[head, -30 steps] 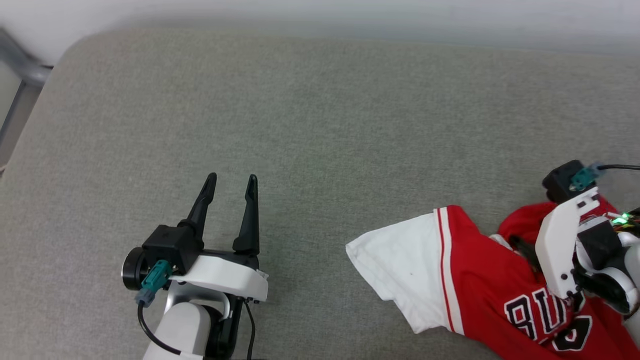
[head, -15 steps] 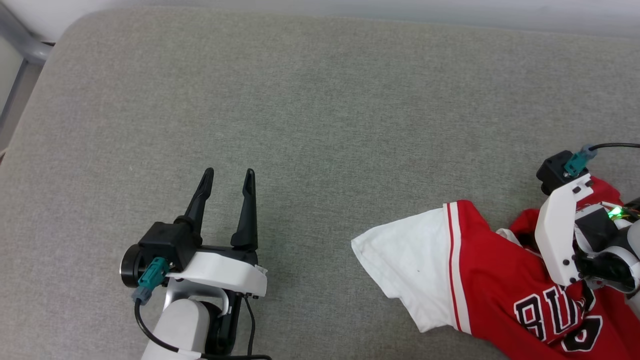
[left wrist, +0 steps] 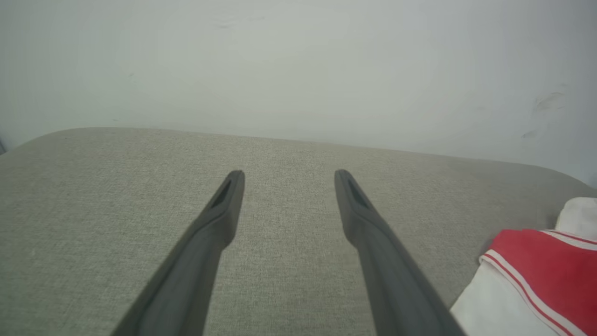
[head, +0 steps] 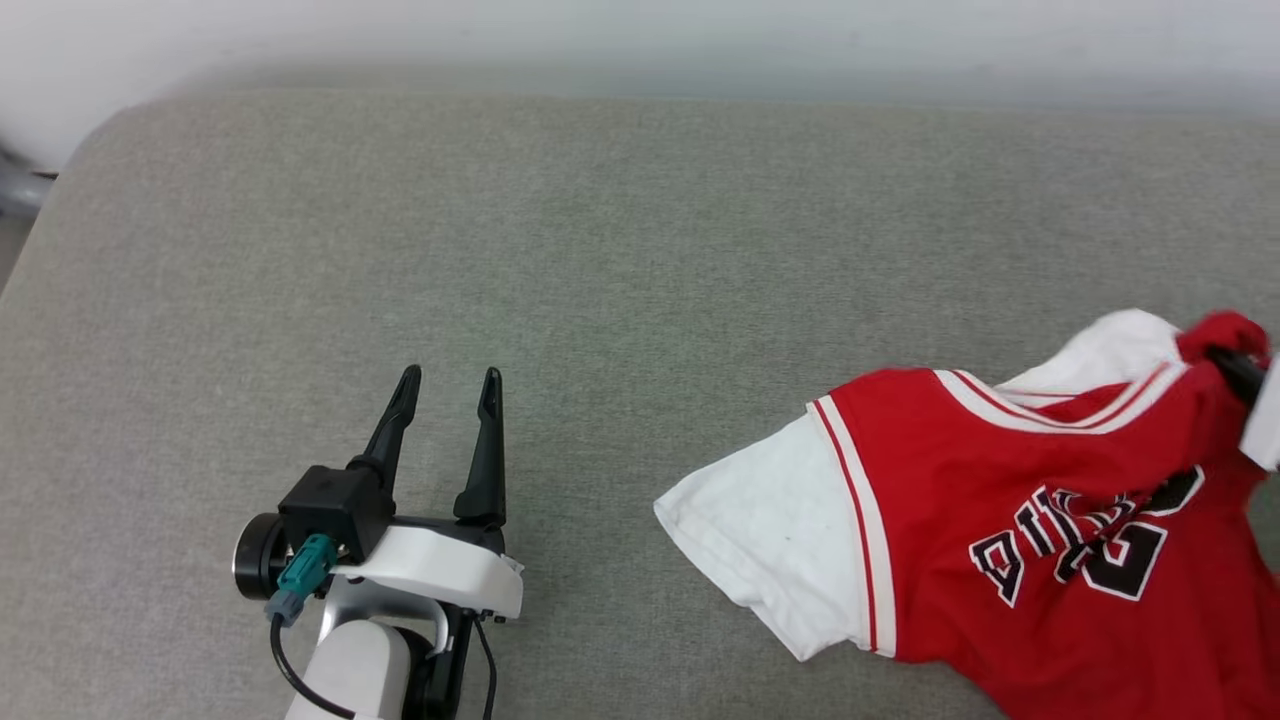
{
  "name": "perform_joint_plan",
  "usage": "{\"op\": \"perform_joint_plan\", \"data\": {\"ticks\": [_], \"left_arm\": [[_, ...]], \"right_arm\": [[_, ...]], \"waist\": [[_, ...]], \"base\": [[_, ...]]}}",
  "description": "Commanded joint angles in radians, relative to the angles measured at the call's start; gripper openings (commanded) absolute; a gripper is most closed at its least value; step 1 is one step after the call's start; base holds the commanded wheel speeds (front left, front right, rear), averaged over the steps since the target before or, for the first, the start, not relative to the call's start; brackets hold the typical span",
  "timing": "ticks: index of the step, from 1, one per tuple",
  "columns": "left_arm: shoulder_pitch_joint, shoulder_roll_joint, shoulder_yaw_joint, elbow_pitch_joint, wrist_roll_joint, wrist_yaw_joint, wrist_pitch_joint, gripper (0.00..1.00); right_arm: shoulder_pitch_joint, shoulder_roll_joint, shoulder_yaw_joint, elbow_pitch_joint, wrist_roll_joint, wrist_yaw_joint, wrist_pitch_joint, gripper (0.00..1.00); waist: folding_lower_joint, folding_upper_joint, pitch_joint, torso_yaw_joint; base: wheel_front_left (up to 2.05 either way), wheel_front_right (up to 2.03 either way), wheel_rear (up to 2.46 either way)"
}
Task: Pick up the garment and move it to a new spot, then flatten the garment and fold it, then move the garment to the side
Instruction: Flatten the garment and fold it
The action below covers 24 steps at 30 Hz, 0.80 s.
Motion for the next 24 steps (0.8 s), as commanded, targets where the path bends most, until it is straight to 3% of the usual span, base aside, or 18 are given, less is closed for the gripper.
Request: {"op": "perform_joint_plan", "data": {"ticks": [1,6,10,11,12,13,24], "left_arm": [[0.012,0.004,0.003,0.001,0.006,-0.002,-0.002,1.00],[0.030,0.010,0.014,0.003,0.006,0.001,-0.002,1.00],[0.047,0.018,0.027,0.006,0.001,0.006,-0.002,1.00],[0.052,0.020,0.029,0.005,-0.001,0.008,-0.002,1.00],[0.057,0.022,0.032,0.004,-0.001,0.011,-0.002,1.00],[0.059,0.024,0.034,0.004,-0.002,0.013,-0.002,1.00],[0.076,0.037,0.034,0.010,-0.013,0.019,0.001,1.00]], "right_arm": [[0.027,0.008,-0.020,0.016,-0.007,-0.001,-0.017,0.00],[0.148,0.049,-0.220,0.132,-0.029,-0.001,-0.160,0.00],[0.224,0.107,-0.321,0.188,-0.047,-0.001,-0.239,0.00],[0.234,0.130,-0.336,0.193,-0.045,-0.001,-0.249,0.23],[0.245,0.150,-0.345,0.192,-0.046,-0.001,-0.263,0.57],[0.254,0.162,-0.355,0.185,-0.051,-0.001,-0.284,1.00],[0.287,0.254,-0.433,-0.025,-0.222,-0.001,-0.640,1.00]], "waist": [[-0.0001,0.0000,-0.010,-0.012],[-0.0001,0.0000,-0.024,-0.035],[-0.0001,0.0000,-0.033,-0.054],[-0.0001,0.0000,-0.034,-0.059],[-0.0001,0.0000,-0.035,-0.064],[-0.0001,0.0000,-0.035,-0.067],[-0.0001,0.0000,-0.062,-0.078]], "base": [[0.00,0.00,0.00],[0.00,0.00,0.00],[0.00,0.00,0.00],[0.00,0.00,0.00],[0.00,0.00,0.00],[0.00,0.00,0.00],[0.00,0.00,0.00]]}}
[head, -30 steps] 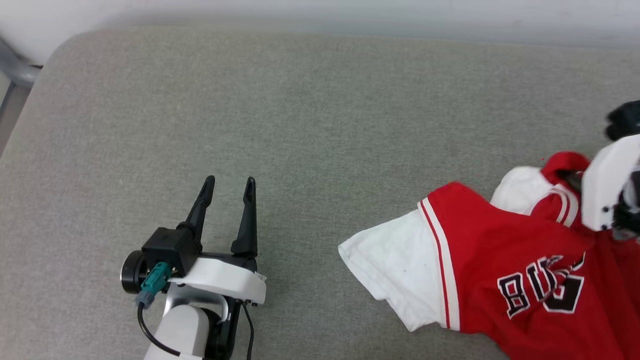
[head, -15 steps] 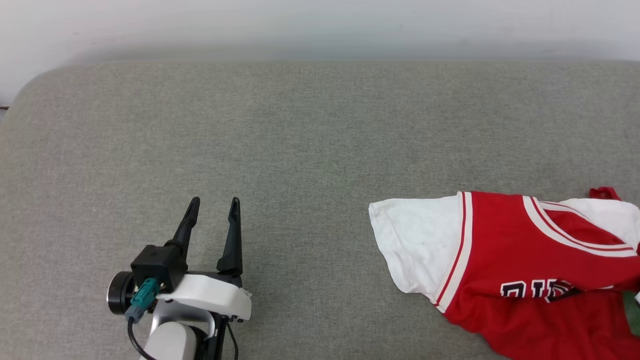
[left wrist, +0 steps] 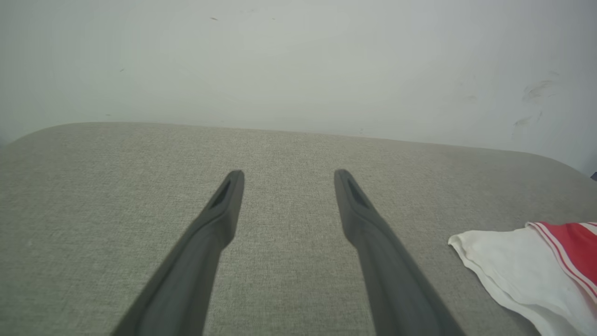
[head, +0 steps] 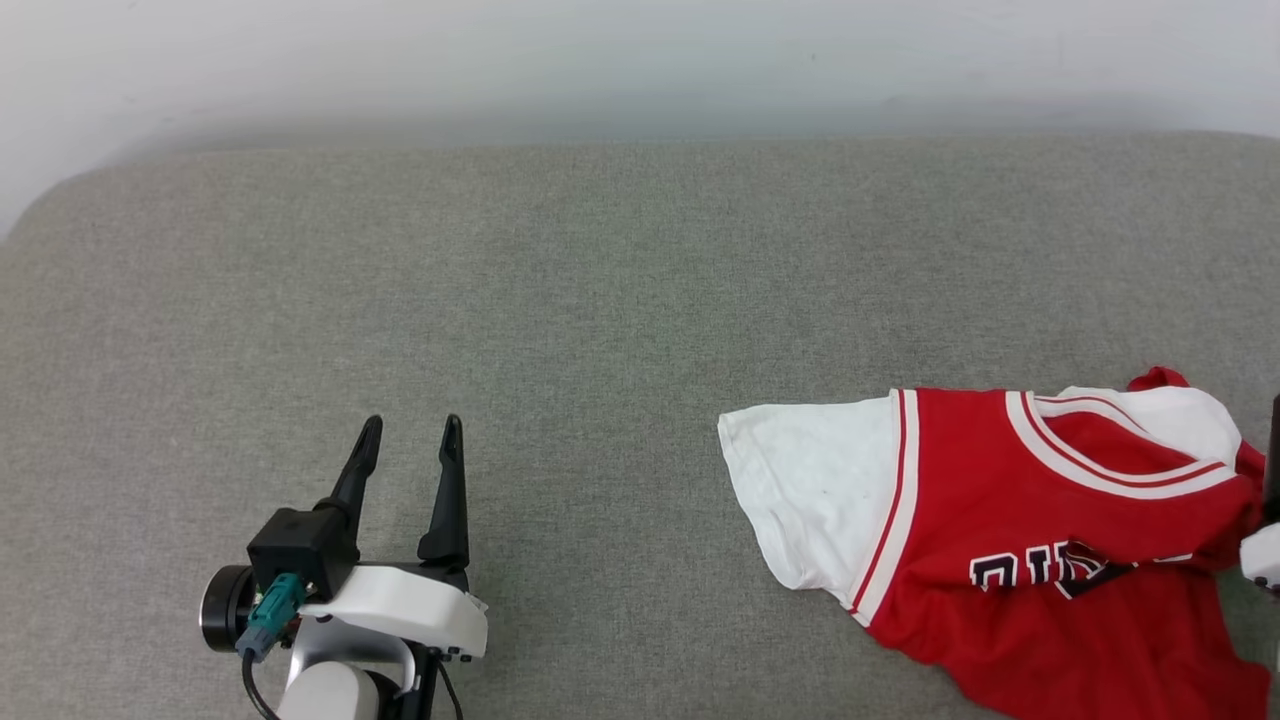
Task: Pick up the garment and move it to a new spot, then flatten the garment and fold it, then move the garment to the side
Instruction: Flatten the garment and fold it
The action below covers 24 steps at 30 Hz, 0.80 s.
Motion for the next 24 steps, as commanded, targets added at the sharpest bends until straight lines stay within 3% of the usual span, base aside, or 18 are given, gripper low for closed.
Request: {"op": "perform_joint_plan", "data": {"ticks": [1,9,24], "left_arm": [[0.010,0.004,0.001,0.003,-0.004,0.004,-0.001,1.00],[0.035,0.007,0.001,0.012,-0.012,0.014,0.001,1.00],[-0.019,0.037,-0.048,0.006,0.029,0.018,0.054,1.00]], "right_arm": [[0.019,0.016,0.000,-0.027,-0.027,-0.001,-0.021,1.00],[0.167,0.124,0.074,-0.322,-0.172,-0.001,-0.055,1.00],[0.430,0.227,0.198,-0.758,-0.318,-0.001,0.104,1.00]], "waist": [[0.0000,0.0000,-0.009,0.000],[0.0000,0.0000,-0.056,0.003],[0.0000,0.0000,-0.066,-0.040]], "base": [[0.00,0.00,0.00],[0.00,0.00,0.00],[0.00,0.00,0.00]]}}
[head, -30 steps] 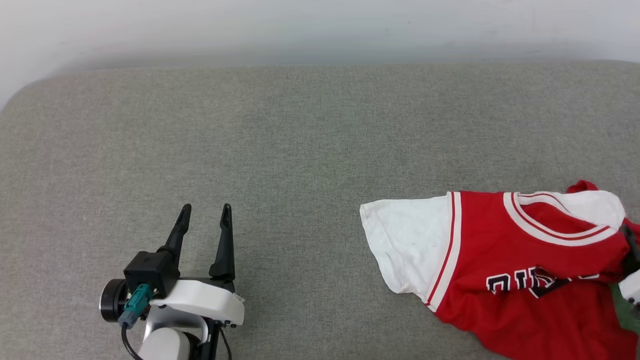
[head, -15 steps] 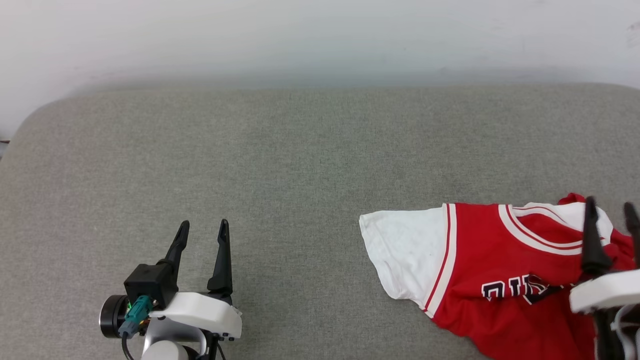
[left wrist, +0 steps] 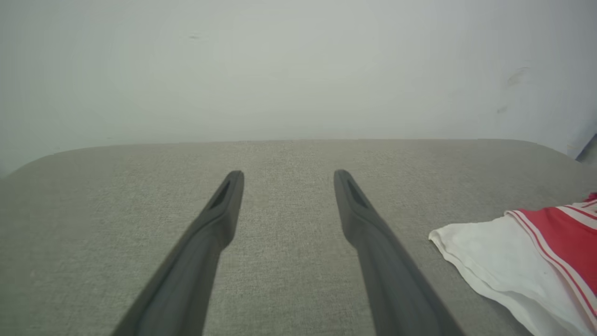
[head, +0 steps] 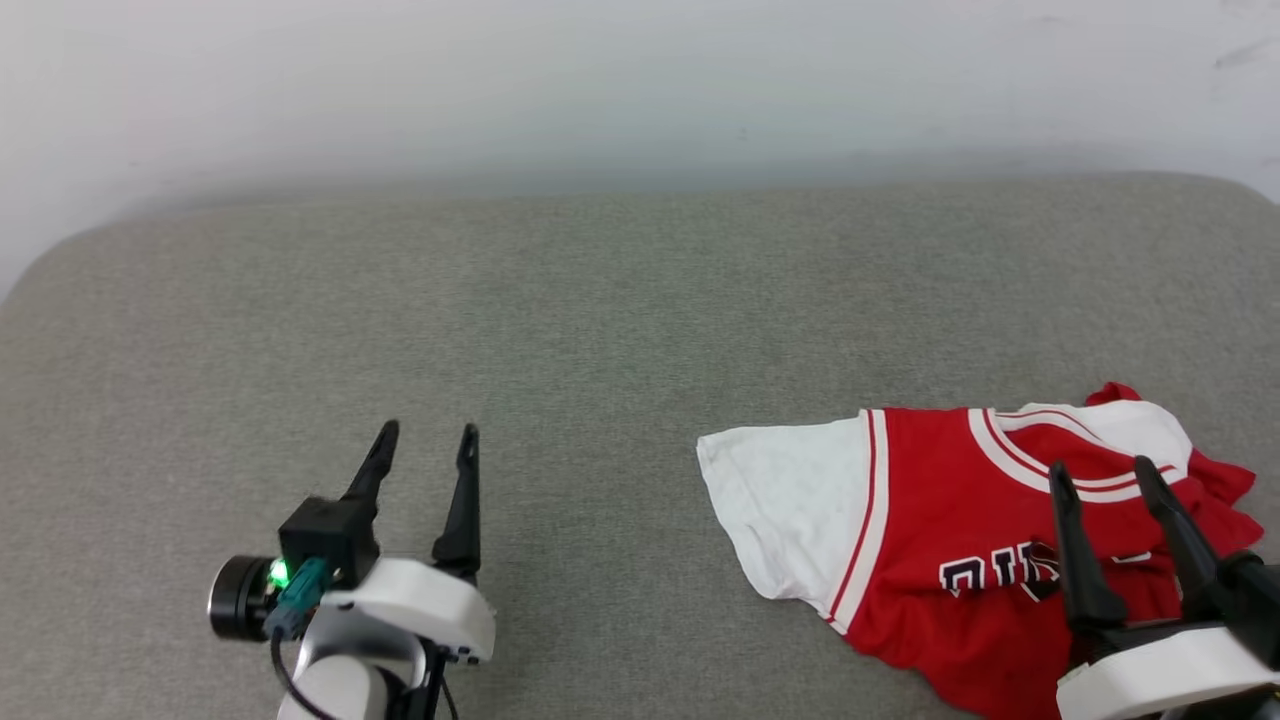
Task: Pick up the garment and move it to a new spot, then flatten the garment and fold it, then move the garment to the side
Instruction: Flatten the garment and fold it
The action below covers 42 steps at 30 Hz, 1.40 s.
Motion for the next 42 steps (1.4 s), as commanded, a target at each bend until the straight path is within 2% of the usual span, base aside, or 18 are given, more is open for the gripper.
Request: {"op": "perform_joint_plan", "data": {"ticks": [1,6,11,17,25,29,30,31,32,36,39,42], "left_arm": [[-0.034,0.003,-0.023,0.000,0.013,-0.011,0.021,1.00],[-0.094,-0.009,-0.090,0.021,0.028,-0.045,0.102,1.00],[-0.191,-0.034,-0.193,0.079,0.022,-0.099,0.254,1.00],[-0.301,-0.044,-0.295,0.174,0.005,-0.130,0.436,1.00],[-0.413,0.024,-0.412,0.299,0.034,-0.143,0.704,1.00],[-0.409,0.066,-0.531,0.343,0.006,-0.147,0.856,1.00],[-0.405,0.077,-0.569,0.345,-0.013,-0.151,0.887,0.48],[-0.401,0.089,-0.604,0.348,-0.037,-0.151,0.922,0.27],[-0.394,0.102,-0.635,0.352,-0.072,-0.152,0.958,0.00],[-0.424,0.155,-0.693,0.337,-0.140,-0.152,0.997,0.00],[-0.436,0.164,-0.656,0.320,-0.162,-0.140,0.933,0.00],[-0.447,0.172,-0.614,0.284,-0.161,-0.102,0.845,0.00]], "right_arm": [[0.022,0.012,0.001,-0.041,0.004,-0.001,0.012,1.00],[0.030,0.019,0.010,-0.084,0.006,-0.001,0.030,1.00],[0.014,0.025,0.023,-0.096,0.009,-0.001,0.038,1.00],[-0.016,0.027,0.043,-0.082,0.021,-0.001,0.026,1.00],[-0.043,0.028,0.056,-0.049,0.055,-0.001,0.000,1.00],[-0.049,0.028,0.061,-0.028,0.081,-0.001,-0.008,1.00],[-0.052,0.028,0.062,-0.025,0.082,-0.001,-0.010,1.00],[-0.055,0.028,0.065,-0.021,0.090,-0.001,-0.014,1.00],[-0.056,0.028,0.067,-0.018,0.089,-0.001,-0.015,1.00],[-0.059,0.028,0.076,-0.009,0.100,-0.001,-0.020,1.00],[-0.057,0.028,0.073,-0.001,0.103,-0.001,-0.013,1.00],[-0.048,0.028,0.064,0.006,0.111,-0.001,-0.009,1.00]], "waist": [[0.0002,0.0000,0.014,-0.023],[0.0002,0.0000,0.040,-0.061],[0.0002,0.0000,0.079,-0.111],[0.0002,0.0000,0.128,-0.169],[0.0002,0.0000,0.184,-0.213],[0.0002,0.0000,0.196,-0.220],[0.0002,0.0000,0.197,-0.222],[0.0002,0.0000,0.198,-0.223],[0.0002,0.0000,0.198,-0.225],[0.0002,0.0000,0.192,-0.226],[0.0002,0.0000,0.178,-0.222],[0.0002,0.0000,0.157,-0.213]], "base": [[0.00,0.00,0.00],[0.00,0.00,0.00],[0.00,0.00,0.00],[0.00,0.00,0.00],[0.00,0.00,0.00],[0.00,0.00,0.00],[0.00,0.00,0.00],[0.00,0.00,0.00],[0.00,0.00,0.00],[0.00,0.00,0.00],[0.00,0.00,0.00],[0.00,0.00,0.00]]}}
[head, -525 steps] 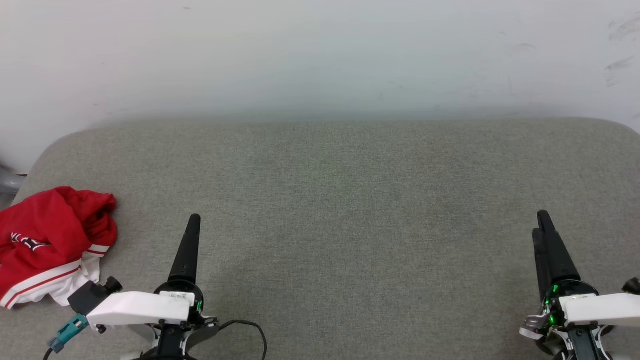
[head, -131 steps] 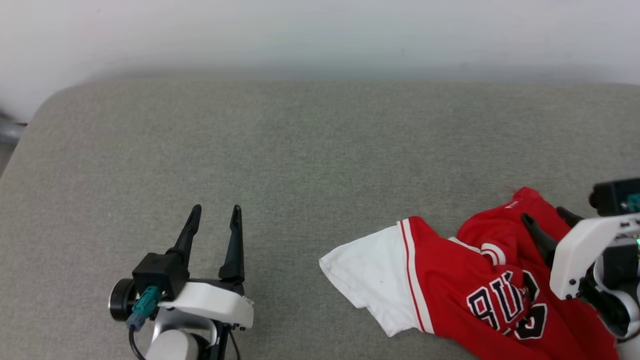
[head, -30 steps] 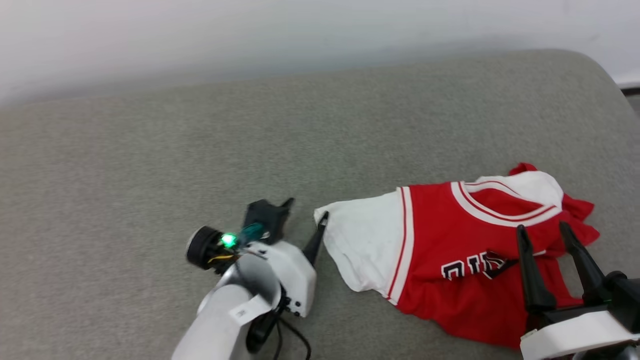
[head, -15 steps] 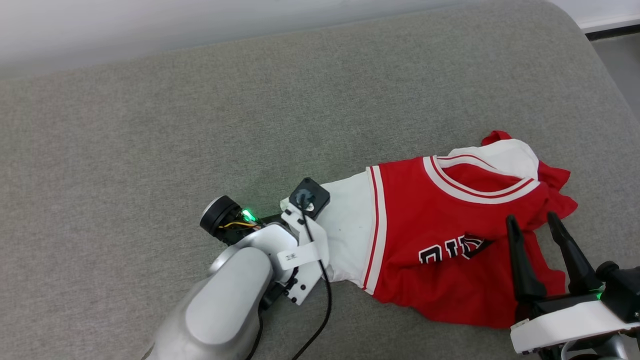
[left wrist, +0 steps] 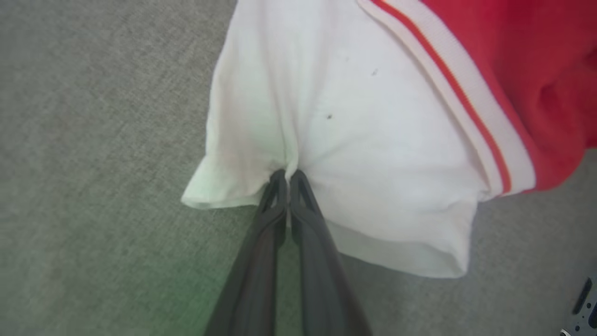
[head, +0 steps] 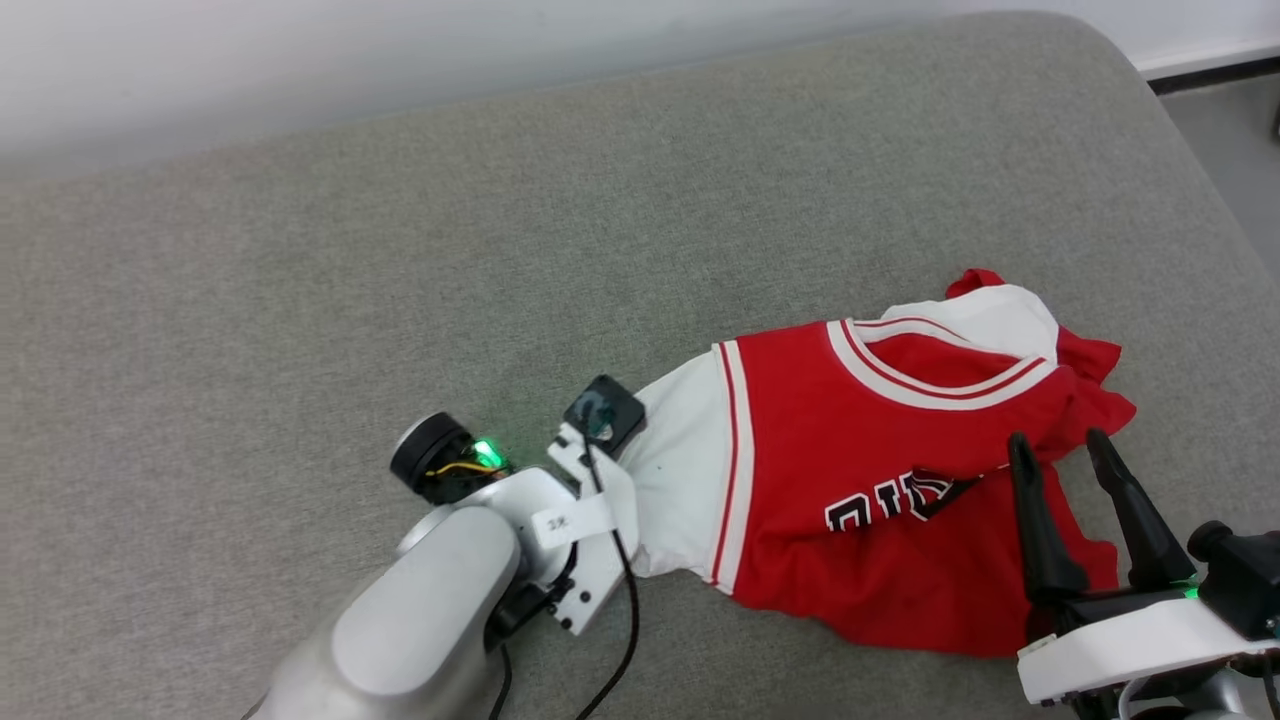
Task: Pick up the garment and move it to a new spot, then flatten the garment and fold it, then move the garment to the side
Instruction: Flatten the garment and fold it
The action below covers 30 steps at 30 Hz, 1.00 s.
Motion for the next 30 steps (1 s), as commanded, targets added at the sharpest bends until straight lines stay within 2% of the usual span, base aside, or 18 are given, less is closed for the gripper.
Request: {"op": "perform_joint_plan", "data": {"ticks": [1,6,9,10,17,22,25,28,29,30], "left_arm": [[0.045,0.047,0.015,0.010,0.013,0.028,-0.029,0.00],[0.077,0.093,0.070,-0.094,0.015,0.090,-0.127,0.00],[0.117,0.142,0.105,-0.154,0.003,0.126,-0.142,0.00],[0.151,0.176,0.133,-0.192,-0.010,0.154,-0.140,0.00],[0.307,0.258,0.252,-0.263,-0.086,0.265,-0.166,0.00],[0.430,0.252,0.336,-0.259,-0.167,0.332,-0.219,0.00],[0.494,0.228,0.362,-0.239,-0.210,0.342,-0.259,0.00],[0.533,0.189,0.368,-0.234,-0.240,0.334,-0.308,0.00],[0.538,0.177,0.372,-0.237,-0.243,0.333,-0.330,0.09],[0.540,0.165,0.374,-0.241,-0.247,0.329,-0.355,0.44]], "right_arm": [[0.001,0.003,-0.006,0.004,0.002,-0.001,0.004,1.00],[0.015,0.003,-0.024,0.003,0.003,-0.001,0.012,1.00],[0.023,0.002,-0.034,0.002,0.005,-0.001,0.017,1.00],[0.029,0.002,-0.037,0.000,0.006,-0.001,0.019,1.00],[0.023,0.002,-0.049,-0.002,0.003,-0.001,0.030,1.00],[0.024,0.002,-0.057,0.001,-0.003,-0.001,0.042,1.00],[0.029,0.002,-0.067,0.002,-0.008,-0.001,0.052,1.00],[0.033,0.002,-0.081,0.001,-0.012,-0.001,0.063,1.00],[0.035,0.002,-0.087,0.001,-0.013,-0.001,0.066,1.00],[0.037,0.002,-0.093,0.001,-0.015,-0.001,0.070,1.00]], "waist": [[-0.0001,0.0000,-0.020,0.013],[-0.0001,0.0000,-0.053,0.050],[-0.0001,0.0000,-0.068,0.079],[-0.0001,0.0000,-0.074,0.098],[-0.0001,0.0000,-0.081,0.143],[-0.0001,0.0000,-0.092,0.158],[-0.0001,0.0000,-0.102,0.161],[-0.0001,0.0000,-0.110,0.163],[-0.0001,0.0000,-0.113,0.164],[-0.0001,0.0000,-0.117,0.166]], "base": [[0.00,0.00,0.00],[0.00,0.00,0.00],[0.00,0.00,0.00],[0.00,0.00,0.00],[0.00,0.00,0.00],[0.00,0.00,0.00],[0.00,0.00,0.00],[0.00,0.00,0.00],[0.00,0.00,0.00],[0.00,0.00,0.00]]}}
